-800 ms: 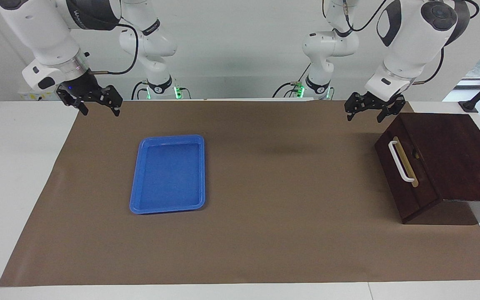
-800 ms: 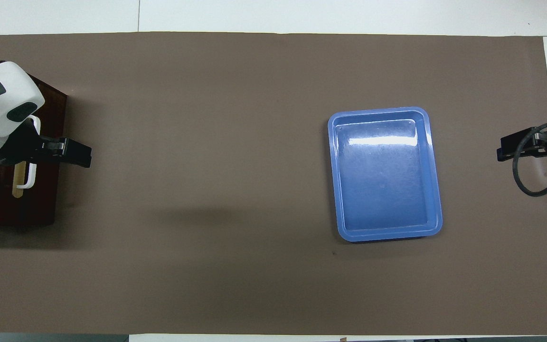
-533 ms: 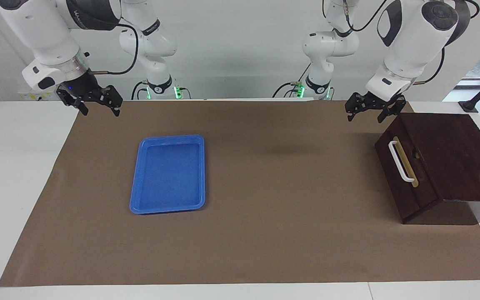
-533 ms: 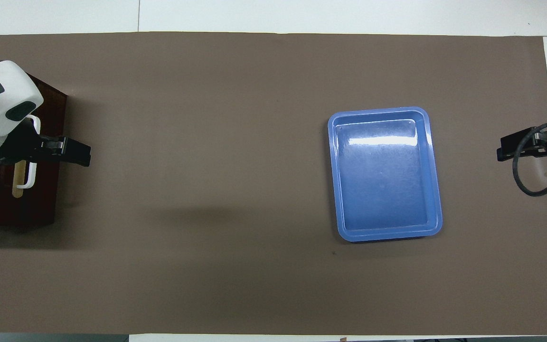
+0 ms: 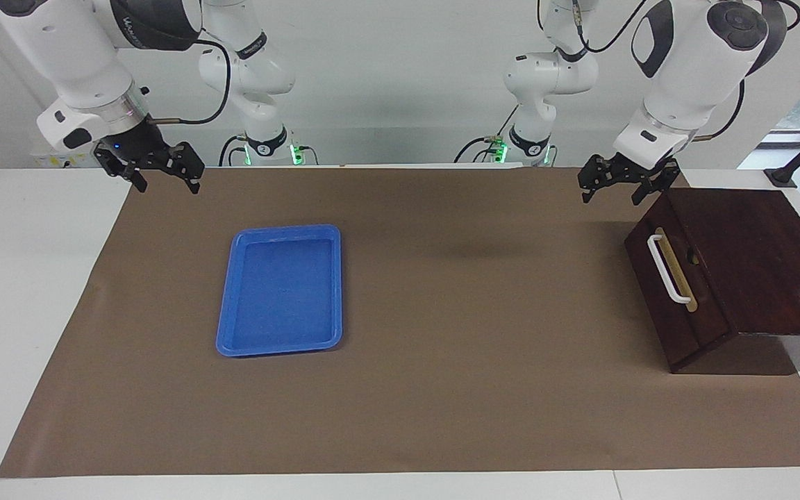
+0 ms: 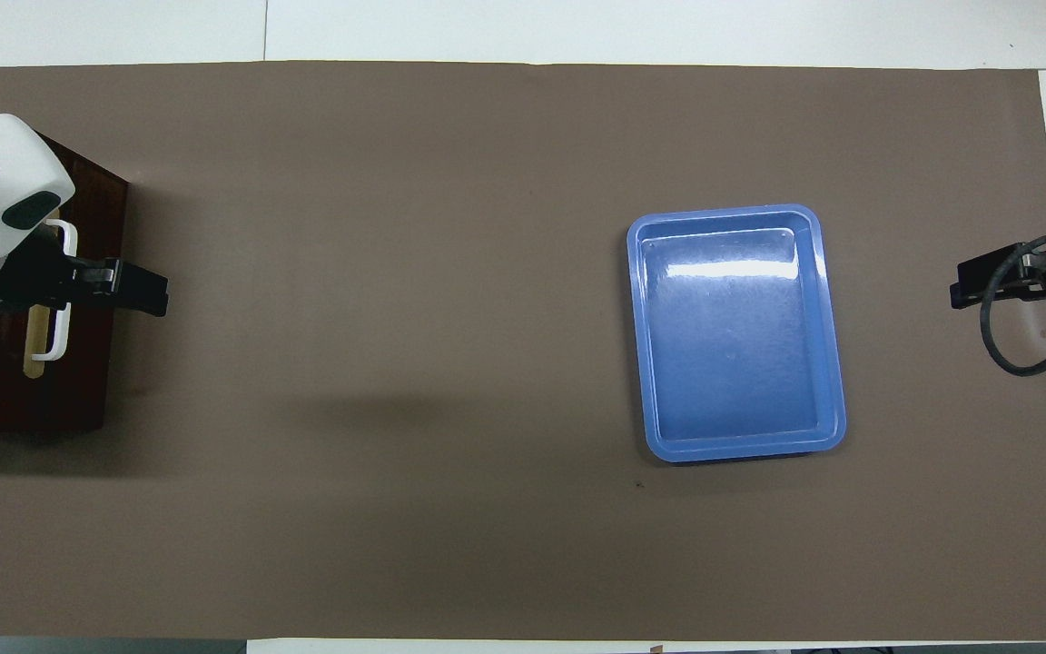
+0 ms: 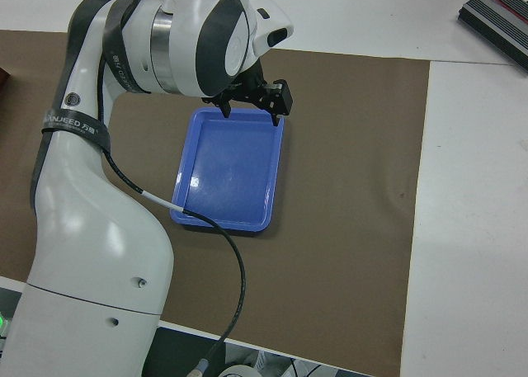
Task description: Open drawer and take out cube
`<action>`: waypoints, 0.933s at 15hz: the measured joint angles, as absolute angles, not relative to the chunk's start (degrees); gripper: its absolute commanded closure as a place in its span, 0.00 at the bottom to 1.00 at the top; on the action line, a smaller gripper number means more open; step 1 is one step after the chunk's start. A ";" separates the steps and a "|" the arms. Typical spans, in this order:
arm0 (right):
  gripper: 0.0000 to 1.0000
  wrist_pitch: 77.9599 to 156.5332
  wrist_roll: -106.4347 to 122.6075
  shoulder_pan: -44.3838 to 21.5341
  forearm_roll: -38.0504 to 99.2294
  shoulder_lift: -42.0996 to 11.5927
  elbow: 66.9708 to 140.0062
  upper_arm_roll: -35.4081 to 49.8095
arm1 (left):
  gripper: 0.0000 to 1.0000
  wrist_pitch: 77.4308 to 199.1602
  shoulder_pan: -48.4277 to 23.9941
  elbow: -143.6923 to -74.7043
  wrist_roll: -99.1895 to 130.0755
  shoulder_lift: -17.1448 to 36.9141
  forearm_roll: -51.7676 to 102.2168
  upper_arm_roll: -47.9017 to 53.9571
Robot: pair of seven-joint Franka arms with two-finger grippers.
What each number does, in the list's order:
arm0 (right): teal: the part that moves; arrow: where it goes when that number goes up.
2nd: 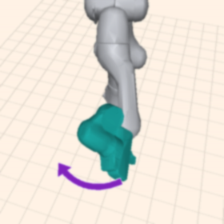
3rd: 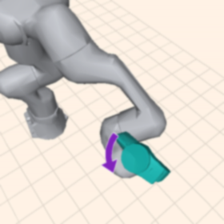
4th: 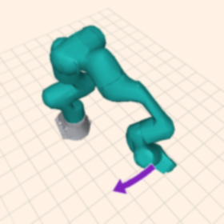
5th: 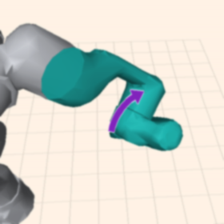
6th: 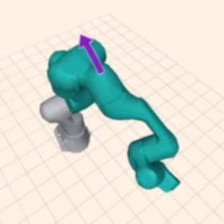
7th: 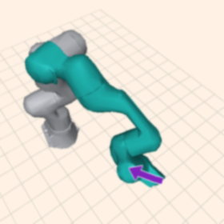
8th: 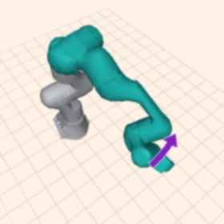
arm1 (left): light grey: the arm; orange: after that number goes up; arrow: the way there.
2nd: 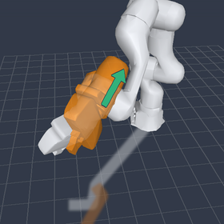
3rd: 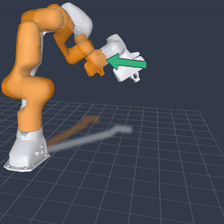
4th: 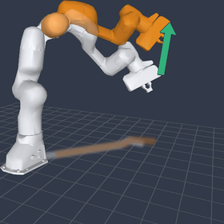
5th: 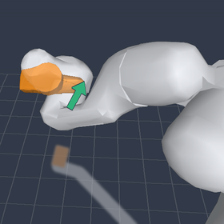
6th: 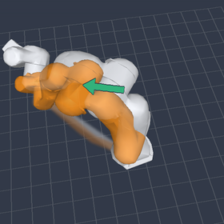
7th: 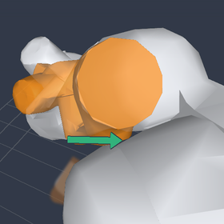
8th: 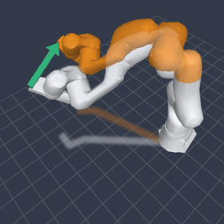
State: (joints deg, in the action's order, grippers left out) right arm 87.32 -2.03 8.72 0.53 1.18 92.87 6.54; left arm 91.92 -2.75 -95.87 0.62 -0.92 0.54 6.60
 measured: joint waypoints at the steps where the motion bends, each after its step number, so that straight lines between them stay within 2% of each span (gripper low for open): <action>1: 0.00 87.32 -2.03 8.72 0.53 1.18 92.87 6.54 | 0.00 92.54 -2.75 -95.95 0.62 -0.92 0.54 6.56; 5: 0.00 87.32 -2.03 8.72 0.53 1.18 92.87 6.54 | 0.00 96.95 -2.73 -98.24 0.58 -0.91 -1.57 6.46; 14: 0.00 87.32 -2.03 8.72 0.53 1.18 92.87 6.54 | 0.00 109.11 0.59 -108.69 0.49 0.59 -10.87 5.89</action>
